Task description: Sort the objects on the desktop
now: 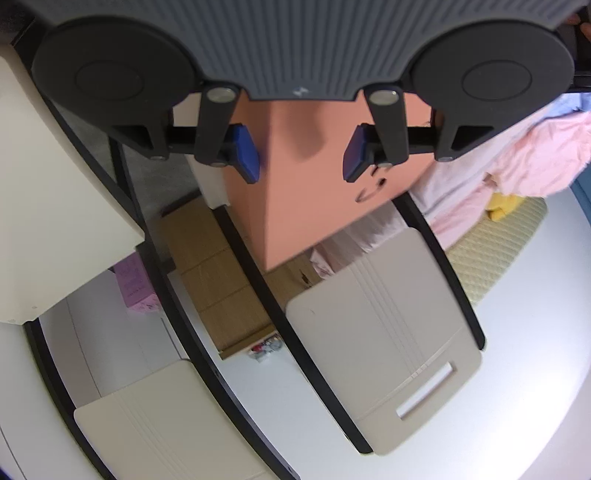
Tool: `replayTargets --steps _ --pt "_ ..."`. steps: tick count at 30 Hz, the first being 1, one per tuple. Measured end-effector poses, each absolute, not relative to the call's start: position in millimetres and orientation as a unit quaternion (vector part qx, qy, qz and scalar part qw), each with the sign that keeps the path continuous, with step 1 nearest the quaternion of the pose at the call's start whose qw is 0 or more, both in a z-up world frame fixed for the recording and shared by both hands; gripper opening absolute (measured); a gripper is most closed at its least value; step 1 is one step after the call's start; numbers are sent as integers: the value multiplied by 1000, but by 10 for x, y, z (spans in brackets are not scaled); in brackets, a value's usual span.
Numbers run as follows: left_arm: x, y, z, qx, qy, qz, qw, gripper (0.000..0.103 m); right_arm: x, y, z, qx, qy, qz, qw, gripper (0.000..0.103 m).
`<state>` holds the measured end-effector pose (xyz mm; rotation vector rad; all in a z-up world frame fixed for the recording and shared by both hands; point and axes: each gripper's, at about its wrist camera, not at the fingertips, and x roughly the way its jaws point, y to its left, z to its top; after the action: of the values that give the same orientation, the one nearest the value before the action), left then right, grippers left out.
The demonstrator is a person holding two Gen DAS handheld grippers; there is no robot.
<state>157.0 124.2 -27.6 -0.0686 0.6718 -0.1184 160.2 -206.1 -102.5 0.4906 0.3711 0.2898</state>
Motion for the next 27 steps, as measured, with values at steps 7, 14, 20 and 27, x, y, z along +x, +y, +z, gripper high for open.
replayTargets --steps 7,14,20,27 --pt "1433 1205 -244 -33 299 -56 952 95 1631 -2033 -1038 215 193 130 949 46" --pt "658 1038 67 -15 180 -27 983 95 1158 -1894 -793 146 147 153 966 39" --pt "72 906 120 -9 161 -8 987 96 607 -1771 -572 97 115 191 970 39" --pt "-373 788 -11 0 99 34 995 98 114 -1665 -460 86 99 207 970 40"
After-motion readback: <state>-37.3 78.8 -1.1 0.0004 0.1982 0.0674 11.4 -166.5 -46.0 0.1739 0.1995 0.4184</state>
